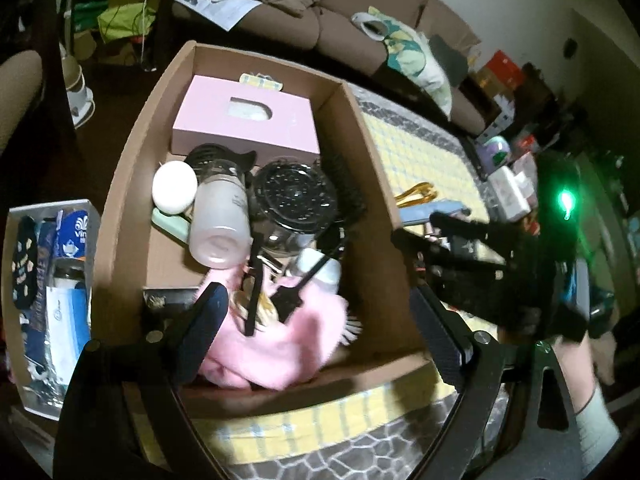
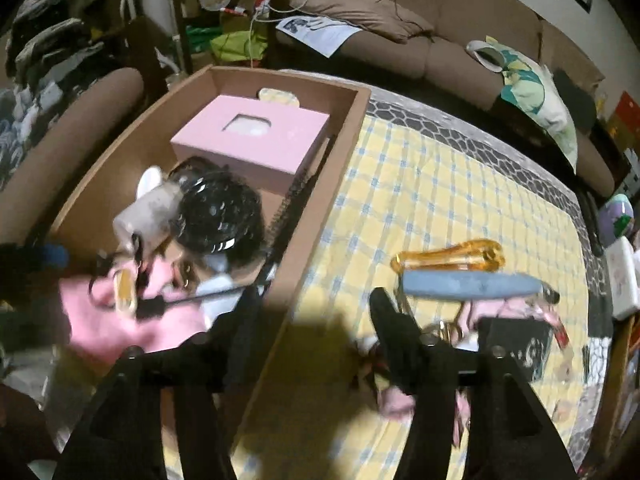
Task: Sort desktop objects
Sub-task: 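Withdraw the right gripper from the box back over the bed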
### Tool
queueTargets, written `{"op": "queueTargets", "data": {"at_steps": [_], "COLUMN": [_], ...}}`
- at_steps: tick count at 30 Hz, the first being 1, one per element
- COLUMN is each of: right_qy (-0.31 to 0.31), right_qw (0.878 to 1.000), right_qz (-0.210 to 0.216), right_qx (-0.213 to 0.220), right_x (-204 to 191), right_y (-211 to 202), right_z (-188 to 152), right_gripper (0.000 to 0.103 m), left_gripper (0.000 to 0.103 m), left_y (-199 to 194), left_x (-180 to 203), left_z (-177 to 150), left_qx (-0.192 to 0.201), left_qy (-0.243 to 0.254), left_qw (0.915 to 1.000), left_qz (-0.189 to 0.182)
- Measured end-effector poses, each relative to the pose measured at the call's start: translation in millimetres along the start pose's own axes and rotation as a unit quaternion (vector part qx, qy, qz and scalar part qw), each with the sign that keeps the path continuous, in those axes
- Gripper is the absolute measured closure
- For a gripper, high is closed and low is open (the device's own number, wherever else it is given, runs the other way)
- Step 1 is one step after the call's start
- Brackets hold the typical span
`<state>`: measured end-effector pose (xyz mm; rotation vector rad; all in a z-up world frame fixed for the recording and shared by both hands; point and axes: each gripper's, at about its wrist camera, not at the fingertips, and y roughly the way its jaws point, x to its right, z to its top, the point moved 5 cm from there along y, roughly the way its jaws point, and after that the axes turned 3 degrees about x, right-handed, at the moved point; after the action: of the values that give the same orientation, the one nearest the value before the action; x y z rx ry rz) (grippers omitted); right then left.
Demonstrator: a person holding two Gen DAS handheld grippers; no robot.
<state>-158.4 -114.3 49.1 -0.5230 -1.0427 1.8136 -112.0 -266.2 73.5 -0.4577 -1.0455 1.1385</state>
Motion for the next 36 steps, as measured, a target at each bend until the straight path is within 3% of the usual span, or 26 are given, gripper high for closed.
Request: {"op": "queueTargets", "data": {"at_steps": [5, 9, 16, 18, 21, 25, 30, 36], "right_qy": [-0.062, -0.076, -0.054, -0.035, -0.004, 0.014, 0.005, 0.013], "right_qw": [0.997, 0.993, 0.996, 0.997, 0.998, 0.999, 0.999, 0.998], "right_qz": [-0.034, -0.048, -0.037, -0.011, 0.022, 0.045, 0.047, 0.058], "right_qx": [-0.043, -0.07, -0.061, -0.065, -0.055, -0.027, -0.004, 0.013], "right_x": [-10.6, -10.6, 0.7, 2.3, 6.0, 7.0, -1.7, -5.6], "right_y": [32.9, 58.2, 75.0, 74.5, 62.1, 33.6, 2.3, -31.2], "right_z": [12.7, 19.1, 21.9, 19.3, 16.4, 12.8, 4.0, -21.7], "right_gripper": [0.041, 0.041, 0.034, 0.034, 0.033, 0.032, 0.021, 0.019], "left_gripper": [0.012, 0.012, 0.012, 0.012, 0.012, 0.001, 0.0, 0.0], "left_y": [16.0, 26.6, 33.1, 33.4, 30.9, 23.7, 14.9, -0.3], "left_x": [-5.5, -9.5, -8.8, -8.7, -6.5, -2.2, 4.6, 16.2], "left_z": [-0.1, -1.8, -8.5, -10.2, -11.8, -14.0, -22.7, -41.4], "left_qx": [-0.015, -0.025, -0.033, -0.034, -0.031, -0.02, -0.019, -0.015], "left_qy": [0.006, 0.003, 0.012, 0.012, 0.021, 0.034, 0.039, 0.043], "left_qw": [0.9999, 0.9997, 0.9994, 0.9994, 0.9992, 0.9985, 0.9978, 0.9971], "left_qz": [-0.003, -0.007, -0.005, -0.002, 0.012, 0.037, 0.051, 0.06]}}
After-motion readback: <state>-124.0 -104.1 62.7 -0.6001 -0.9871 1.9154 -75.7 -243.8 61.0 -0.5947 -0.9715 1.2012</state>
